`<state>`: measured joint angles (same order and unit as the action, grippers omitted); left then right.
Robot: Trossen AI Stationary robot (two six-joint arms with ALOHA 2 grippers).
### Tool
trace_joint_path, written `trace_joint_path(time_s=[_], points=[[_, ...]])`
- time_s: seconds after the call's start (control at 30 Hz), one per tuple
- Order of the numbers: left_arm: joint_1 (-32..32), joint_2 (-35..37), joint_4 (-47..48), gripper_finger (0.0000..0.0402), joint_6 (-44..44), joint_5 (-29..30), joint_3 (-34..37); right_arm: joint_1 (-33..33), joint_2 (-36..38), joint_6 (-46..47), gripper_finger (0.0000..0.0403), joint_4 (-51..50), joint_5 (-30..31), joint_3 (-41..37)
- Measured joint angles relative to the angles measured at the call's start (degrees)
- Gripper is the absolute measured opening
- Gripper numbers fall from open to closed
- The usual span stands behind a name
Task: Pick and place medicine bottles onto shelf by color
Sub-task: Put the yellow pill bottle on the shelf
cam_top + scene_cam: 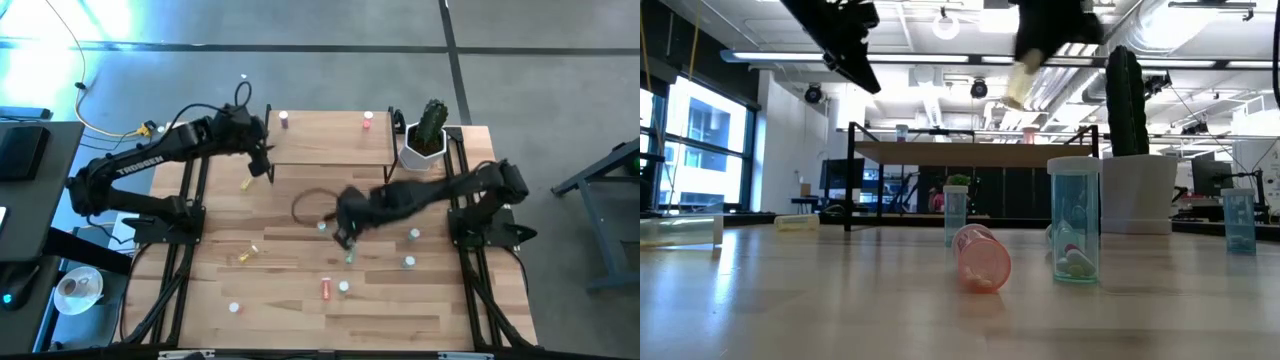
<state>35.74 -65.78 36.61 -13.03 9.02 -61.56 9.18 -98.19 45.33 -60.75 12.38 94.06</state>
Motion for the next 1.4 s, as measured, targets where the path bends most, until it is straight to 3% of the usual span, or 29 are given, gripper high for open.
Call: trace_joint_path(time_s=[0.37,0.83,1.03,1.4], points=[[5.6,0.0,0.0,0.0195,2.3,-0.1,0.0,-18.7,0.0,-24.6,0.0108,0.2,-1.4,11.9],[5.6,0.0,0.5,0.0195,2.4,-0.2,0.0,-36.4,0.0,-34.6,0.0108,6.6,-3.8,17.8],[5.6,0.0,2.8,0.0195,2.5,-0.1,0.0,-39.8,-0.3,-35.0,0.0108,8.8,-4.5,17.8],[5.5,0.0,3.0,0.0195,2.6,-0.1,0.0,-39.9,-6.3,-35.3,0.0108,5.8,-7.5,17.8]])
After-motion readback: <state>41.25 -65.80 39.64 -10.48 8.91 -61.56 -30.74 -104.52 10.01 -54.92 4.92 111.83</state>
